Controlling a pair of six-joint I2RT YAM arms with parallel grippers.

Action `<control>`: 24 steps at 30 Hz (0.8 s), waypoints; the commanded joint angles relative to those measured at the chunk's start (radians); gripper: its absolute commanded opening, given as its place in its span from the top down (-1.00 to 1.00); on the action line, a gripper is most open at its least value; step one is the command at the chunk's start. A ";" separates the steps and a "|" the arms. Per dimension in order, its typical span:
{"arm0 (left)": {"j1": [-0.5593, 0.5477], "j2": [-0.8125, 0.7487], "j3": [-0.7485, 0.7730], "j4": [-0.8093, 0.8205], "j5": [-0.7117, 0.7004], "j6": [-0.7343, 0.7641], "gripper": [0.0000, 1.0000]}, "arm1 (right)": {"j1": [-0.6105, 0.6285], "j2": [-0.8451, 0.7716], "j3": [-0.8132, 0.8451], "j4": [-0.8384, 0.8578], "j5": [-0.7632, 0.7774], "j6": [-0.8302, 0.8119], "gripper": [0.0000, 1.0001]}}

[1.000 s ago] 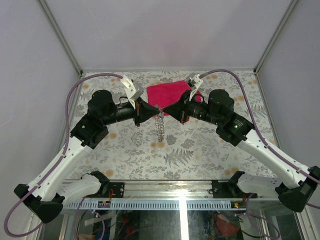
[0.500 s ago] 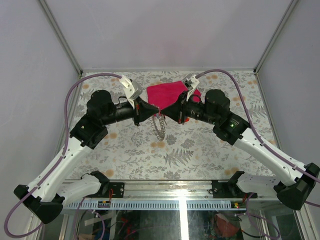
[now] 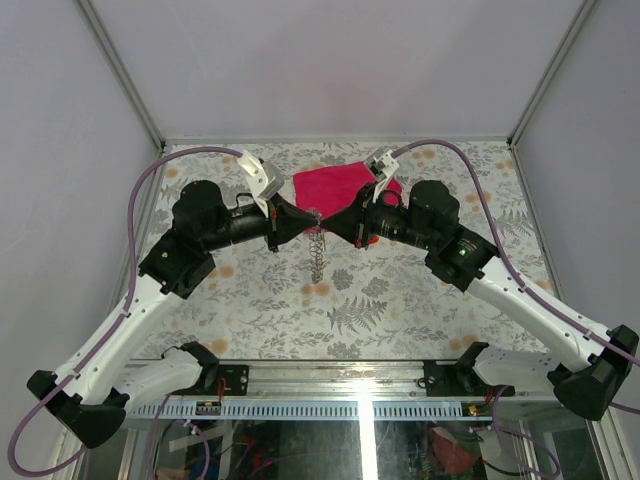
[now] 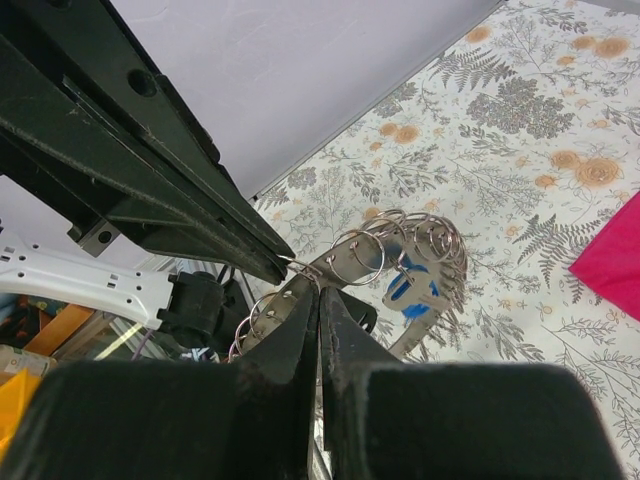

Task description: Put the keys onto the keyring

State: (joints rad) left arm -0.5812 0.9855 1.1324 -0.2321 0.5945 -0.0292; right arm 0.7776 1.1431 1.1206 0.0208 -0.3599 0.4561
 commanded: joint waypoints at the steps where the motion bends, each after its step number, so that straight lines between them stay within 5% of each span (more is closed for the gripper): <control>1: 0.003 -0.034 0.002 0.092 0.012 0.004 1.00 | -0.004 -0.016 0.000 0.009 0.039 0.008 1.00; 5: 0.002 -0.038 0.002 0.093 0.011 0.003 1.00 | -0.004 -0.014 -0.002 -0.014 0.043 0.011 0.99; 15: 0.003 -0.042 -0.001 0.098 0.025 0.005 1.00 | -0.004 -0.011 0.026 -0.055 0.011 -0.028 0.49; 24: 0.004 -0.070 -0.038 0.155 0.096 0.004 1.00 | -0.003 -0.175 -0.086 0.116 -0.015 -0.195 0.27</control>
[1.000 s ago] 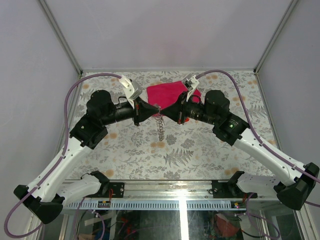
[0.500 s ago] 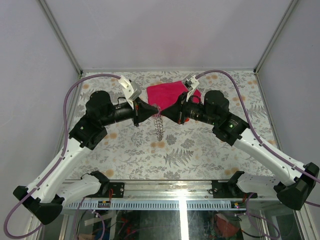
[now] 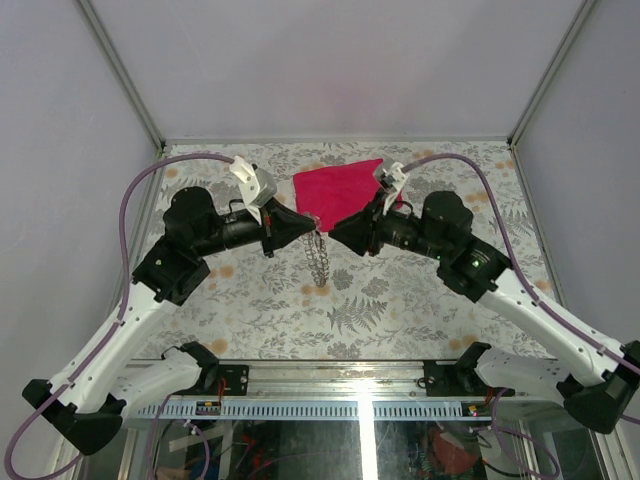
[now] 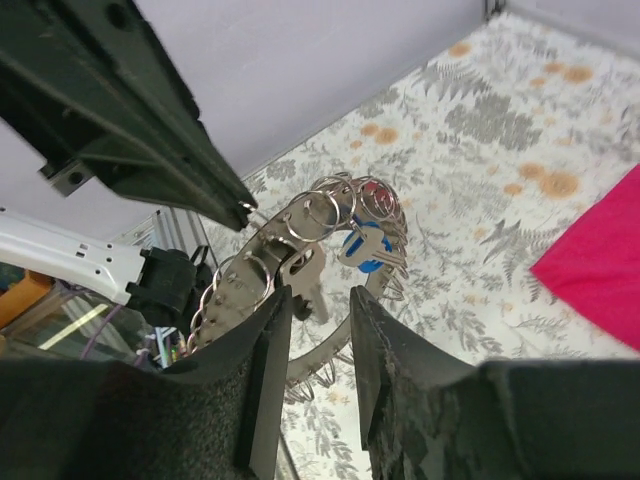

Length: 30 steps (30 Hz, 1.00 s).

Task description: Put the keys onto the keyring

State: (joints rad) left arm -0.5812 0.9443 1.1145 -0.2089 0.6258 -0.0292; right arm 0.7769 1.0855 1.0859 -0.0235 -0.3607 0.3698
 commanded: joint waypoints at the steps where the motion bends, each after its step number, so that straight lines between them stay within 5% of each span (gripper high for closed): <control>1: 0.003 -0.035 -0.028 0.149 0.079 0.000 1.00 | -0.003 -0.144 -0.083 0.211 -0.019 -0.133 0.25; 7: 0.002 -0.045 -0.055 0.223 0.167 -0.047 1.00 | -0.004 -0.249 -0.235 0.432 -0.091 -0.315 0.16; 14: 0.002 -0.034 -0.081 0.330 0.329 -0.103 1.00 | -0.004 -0.244 -0.207 0.423 -0.277 -0.462 0.14; 30: 0.003 -0.024 -0.081 0.383 0.457 -0.119 1.00 | -0.003 -0.156 -0.164 0.542 -0.447 -0.292 0.29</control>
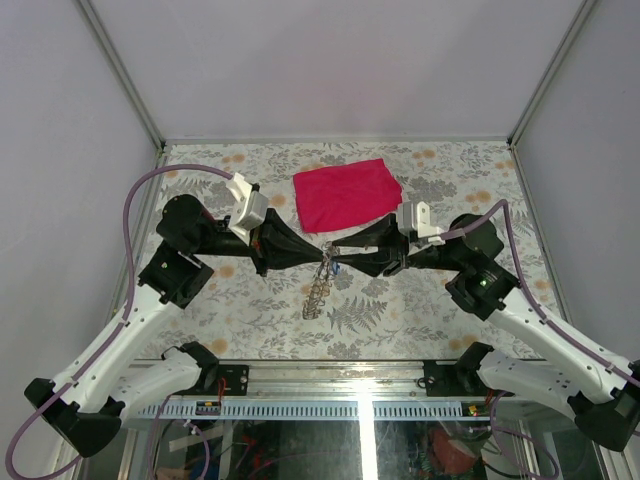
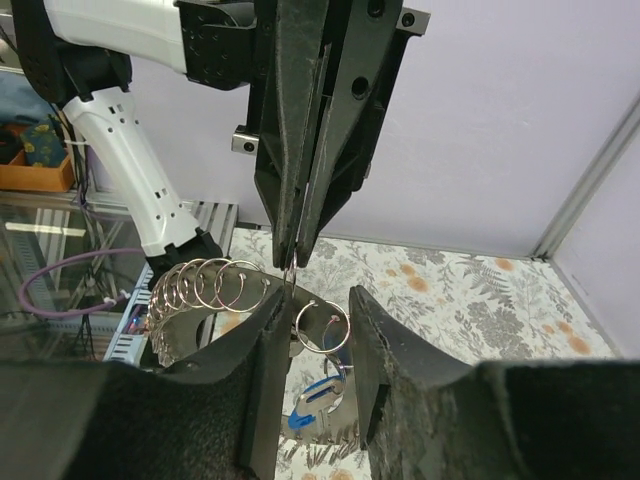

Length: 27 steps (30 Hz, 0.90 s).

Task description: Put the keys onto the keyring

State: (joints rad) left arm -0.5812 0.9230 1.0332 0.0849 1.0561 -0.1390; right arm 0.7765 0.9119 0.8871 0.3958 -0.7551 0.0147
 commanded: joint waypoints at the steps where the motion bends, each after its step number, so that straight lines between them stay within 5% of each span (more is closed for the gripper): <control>1: 0.003 -0.003 0.001 0.087 0.027 -0.008 1.00 | -0.003 0.021 0.035 0.133 -0.058 0.074 0.30; 22: 0.003 -0.012 0.003 0.069 -0.014 0.010 1.00 | -0.003 0.066 -0.014 0.153 -0.096 0.122 0.30; 27: 0.003 -0.009 0.002 0.069 -0.015 0.010 1.00 | 0.000 0.076 -0.017 0.163 -0.097 0.127 0.45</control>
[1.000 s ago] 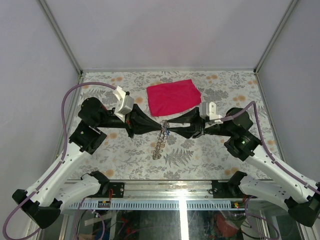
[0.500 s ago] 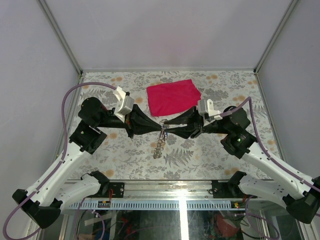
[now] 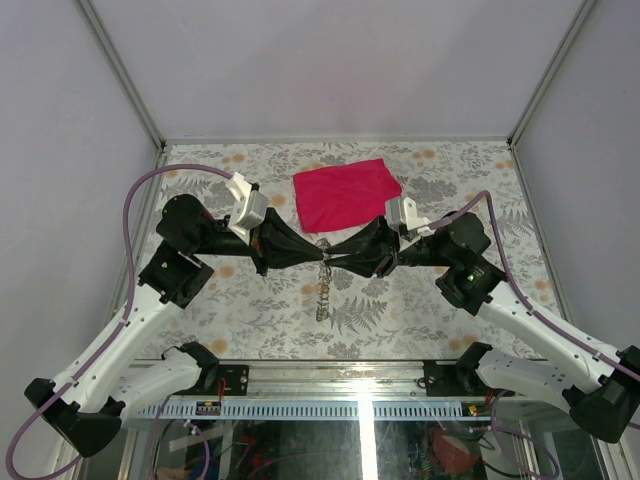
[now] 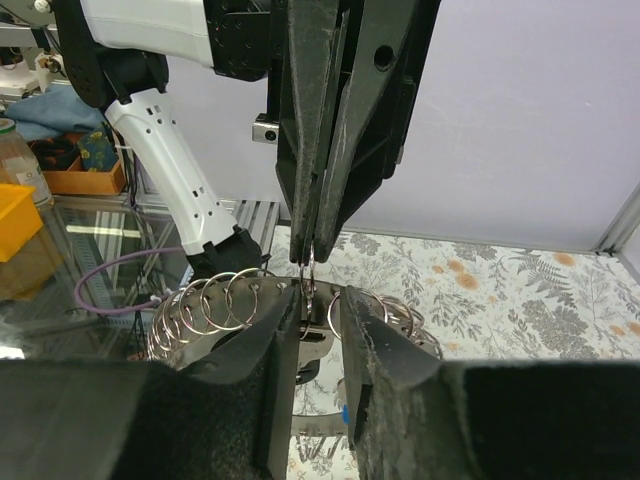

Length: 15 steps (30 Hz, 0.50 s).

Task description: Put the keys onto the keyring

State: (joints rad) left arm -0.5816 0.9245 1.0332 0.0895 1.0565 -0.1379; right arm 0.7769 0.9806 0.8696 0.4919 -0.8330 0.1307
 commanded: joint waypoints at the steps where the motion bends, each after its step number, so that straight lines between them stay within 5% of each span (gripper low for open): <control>1: 0.002 -0.012 0.002 0.065 -0.015 0.009 1.00 | -0.001 0.008 0.001 0.072 -0.018 0.015 0.50; 10: 0.003 -0.015 -0.004 0.054 -0.035 0.019 1.00 | -0.001 0.012 -0.005 0.120 -0.037 0.057 0.97; 15: 0.003 -0.018 -0.006 0.044 -0.053 0.029 1.00 | -0.002 0.003 0.028 0.043 -0.039 0.037 1.00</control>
State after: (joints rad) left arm -0.5816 0.9207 1.0332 0.0898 1.0367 -0.1333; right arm 0.7761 0.9894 0.8593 0.5293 -0.8513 0.1692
